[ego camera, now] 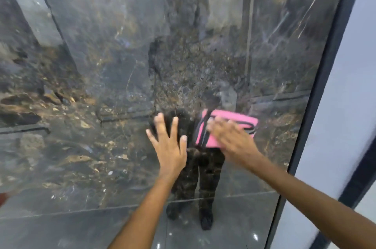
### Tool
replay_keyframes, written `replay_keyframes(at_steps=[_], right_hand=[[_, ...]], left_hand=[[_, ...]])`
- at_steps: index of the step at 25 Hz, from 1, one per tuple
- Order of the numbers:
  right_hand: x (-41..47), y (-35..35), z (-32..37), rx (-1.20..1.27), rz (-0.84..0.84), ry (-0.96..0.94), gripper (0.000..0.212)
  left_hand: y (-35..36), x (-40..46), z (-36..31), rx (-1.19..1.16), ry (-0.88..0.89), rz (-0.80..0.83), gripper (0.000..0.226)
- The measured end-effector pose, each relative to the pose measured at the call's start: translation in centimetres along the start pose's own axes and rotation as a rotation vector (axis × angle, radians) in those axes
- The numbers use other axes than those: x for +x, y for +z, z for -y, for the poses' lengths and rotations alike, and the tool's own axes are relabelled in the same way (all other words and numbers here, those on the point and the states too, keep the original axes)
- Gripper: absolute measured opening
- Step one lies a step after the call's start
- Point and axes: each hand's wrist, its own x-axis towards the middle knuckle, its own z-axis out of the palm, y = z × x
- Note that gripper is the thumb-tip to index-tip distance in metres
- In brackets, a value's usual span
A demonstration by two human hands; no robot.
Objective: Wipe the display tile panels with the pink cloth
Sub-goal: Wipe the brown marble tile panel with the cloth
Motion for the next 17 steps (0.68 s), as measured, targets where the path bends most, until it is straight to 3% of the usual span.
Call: replay_keyframes(at_steps=[2, 6, 8, 9, 12, 13, 15, 17], right_hand=[[1.8, -1.2, -1.3, 0.001, 0.035, -0.114, 0.083], [14.2, -8.1, -10.9, 0.001, -0.376, 0.426, 0.074], [17.7, -9.7, -11.5, -0.038, -0.443, 0.525, 0.076], [17.5, -8.8, -10.7, -0.076, -0.395, 0.426, 0.079], [12.4, -6.5, -7.9, -0.249, -0.059, -0.207, 0.084], [11.6, -7.2, -9.2, -0.263, -0.021, -0.261, 0.084], [13.7, -9.7, -14.3, -0.287, -0.190, -0.115, 0.082], [19.2, -13.9, -20.1, -0.178, -0.401, 0.391, 0.076]], left_hand=[[-1.3, 5.1, -2.3, -0.013, 0.167, -0.071, 0.053], [-4.3, 19.0, -5.1, 0.065, 0.137, -0.266, 0.055], [-4.5, 22.2, -6.1, 0.152, 0.123, -0.282, 0.055], [-4.3, 22.6, -6.4, 0.177, 0.108, -0.293, 0.056], [-4.6, 23.3, -6.8, 0.173, 0.132, -0.333, 0.055], [-5.2, 24.4, -7.0, 0.164, 0.157, -0.346, 0.056], [-6.8, 27.9, -8.2, 0.155, 0.190, -0.386, 0.058], [-8.0, 31.1, -9.4, 0.174, 0.188, -0.408, 0.060]])
